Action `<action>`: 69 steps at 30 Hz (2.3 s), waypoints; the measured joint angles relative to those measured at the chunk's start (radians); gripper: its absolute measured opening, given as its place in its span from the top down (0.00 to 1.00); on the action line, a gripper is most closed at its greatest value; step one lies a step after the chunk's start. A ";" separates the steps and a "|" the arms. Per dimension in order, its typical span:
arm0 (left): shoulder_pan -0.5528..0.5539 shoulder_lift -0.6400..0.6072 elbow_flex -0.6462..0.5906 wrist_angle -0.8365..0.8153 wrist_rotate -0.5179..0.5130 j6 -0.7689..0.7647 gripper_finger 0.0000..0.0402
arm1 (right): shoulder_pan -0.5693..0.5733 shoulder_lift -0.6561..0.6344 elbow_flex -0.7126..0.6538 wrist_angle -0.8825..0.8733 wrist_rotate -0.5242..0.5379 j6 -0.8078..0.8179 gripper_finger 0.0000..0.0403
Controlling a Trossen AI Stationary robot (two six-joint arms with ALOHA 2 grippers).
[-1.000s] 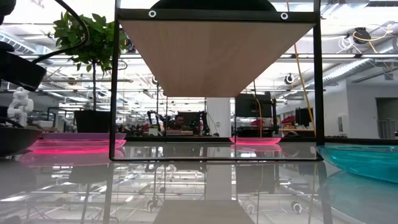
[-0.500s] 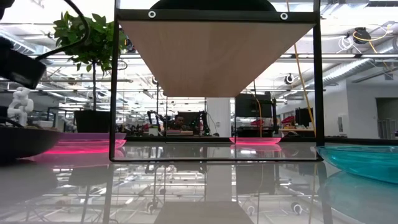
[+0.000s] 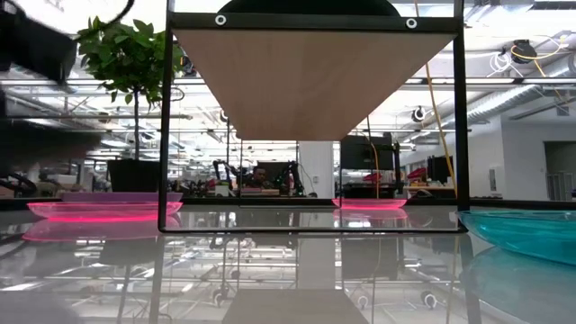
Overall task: Place and stack plates onto a shelf
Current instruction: Stack the black plate on top of the dark green plate
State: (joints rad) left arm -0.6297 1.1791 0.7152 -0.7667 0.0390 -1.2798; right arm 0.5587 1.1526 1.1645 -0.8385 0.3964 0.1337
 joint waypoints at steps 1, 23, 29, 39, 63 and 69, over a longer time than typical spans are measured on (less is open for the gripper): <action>0.000 -0.007 0.012 -0.001 -0.007 0.014 0.97 | 0.000 0.000 0.000 0.000 0.000 0.000 0.71; 0.068 -0.036 0.446 -0.129 -0.219 0.328 0.97 | 0.000 0.000 0.000 0.000 0.000 -0.008 0.71; 0.184 -0.036 0.504 -0.116 -0.296 0.448 0.97 | 0.000 0.000 0.000 0.000 0.000 -0.023 0.71; 0.451 -0.024 0.506 -0.055 -0.297 0.533 0.97 | 0.000 0.000 0.000 0.000 0.000 -0.060 0.71; 0.608 0.178 0.508 0.195 -0.133 0.667 0.94 | 0.000 0.000 0.000 -0.012 0.000 -0.067 0.71; 0.608 0.186 0.508 0.195 -0.143 0.674 0.94 | -0.001 0.000 0.000 -0.010 0.000 -0.067 0.71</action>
State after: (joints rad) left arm -0.0219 1.3653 1.2228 -0.5719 -0.1036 -0.6061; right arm 0.5579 1.1522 1.1645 -0.8486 0.3965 0.0666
